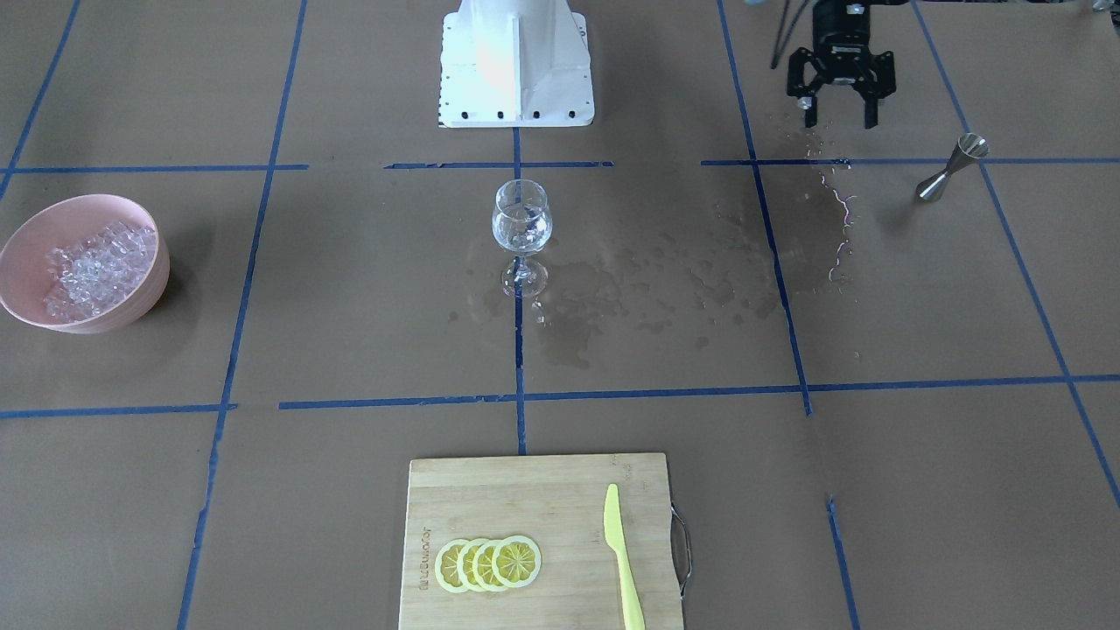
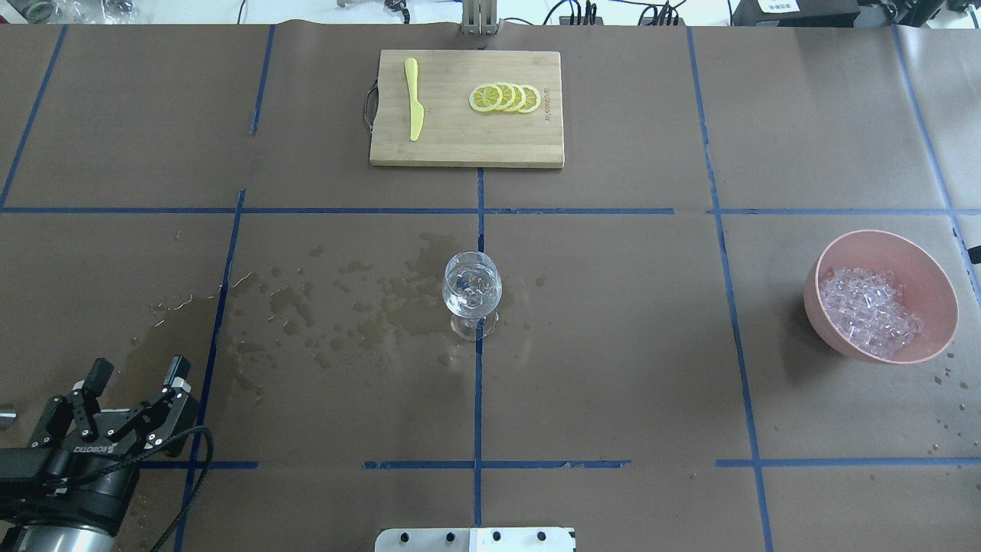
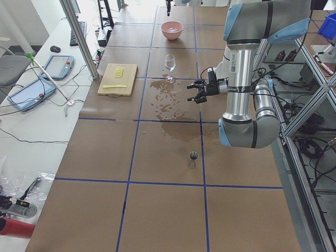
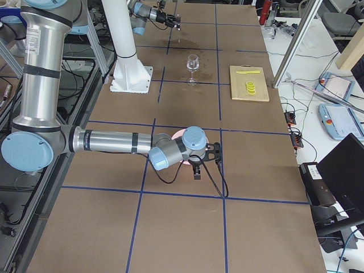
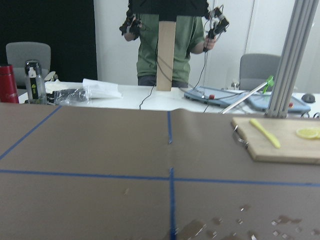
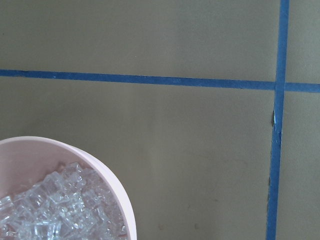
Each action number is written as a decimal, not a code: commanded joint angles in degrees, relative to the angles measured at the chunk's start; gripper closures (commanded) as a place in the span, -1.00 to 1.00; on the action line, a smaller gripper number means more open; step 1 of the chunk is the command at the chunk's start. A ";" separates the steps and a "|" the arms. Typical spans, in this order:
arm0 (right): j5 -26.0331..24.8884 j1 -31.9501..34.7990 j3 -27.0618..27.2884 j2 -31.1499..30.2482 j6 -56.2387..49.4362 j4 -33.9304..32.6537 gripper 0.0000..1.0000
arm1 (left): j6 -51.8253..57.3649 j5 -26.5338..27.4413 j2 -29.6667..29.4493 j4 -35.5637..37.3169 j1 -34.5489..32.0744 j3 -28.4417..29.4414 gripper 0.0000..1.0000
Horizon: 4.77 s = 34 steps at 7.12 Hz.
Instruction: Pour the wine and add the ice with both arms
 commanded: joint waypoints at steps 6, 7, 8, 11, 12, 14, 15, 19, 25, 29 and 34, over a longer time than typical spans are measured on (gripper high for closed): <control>-0.09 -0.18 -1.79 1.23 -0.06 -0.03 -1.00 | 12.03 -0.74 -16.45 23.94 -21.35 -0.16 -1.00; 0.00 -0.18 -1.80 1.23 -0.06 -0.03 -1.00 | 15.20 -0.66 -16.63 30.07 -21.71 -0.07 -1.00; 0.00 -0.18 -1.80 1.23 -0.06 0.05 -1.00 | 17.76 -0.65 -17.50 35.53 -22.06 -0.07 -1.00; 0.00 -0.18 -1.53 1.23 0.03 0.06 -1.00 | 19.19 -0.74 -20.30 50.56 -23.64 0.55 -1.00; 0.00 -0.18 -1.53 1.23 0.03 0.06 -1.00 | 19.28 -2.31 -21.63 52.00 -24.61 0.63 -1.00; 0.00 -0.18 -1.35 1.32 0.03 0.06 -1.00 | 19.19 -5.73 -21.90 61.74 -26.71 3.78 -1.00; 0.00 -0.18 -1.53 1.58 0.12 0.06 -1.00 | 19.19 -7.75 -22.08 64.47 -29.25 6.76 -1.00; -0.09 -0.18 -1.80 1.67 0.03 0.06 -1.00 | 11.60 -25.03 -21.90 77.62 -41.63 7.58 -1.00; -0.17 -0.18 -1.36 2.45 1.52 0.06 -1.00 | -43.64 -93.26 -15.98 108.80 -72.99 9.78 -1.00; -2.20 -0.18 -1.01 4.56 2.66 0.14 -1.00 | -44.96 -130.56 -2.15 132.45 -93.31 9.78 -1.00; -2.81 -9.56 4.78 3.78 21.36 8.57 -1.00 | -46.46 -147.86 18.14 143.25 -97.74 6.80 -1.00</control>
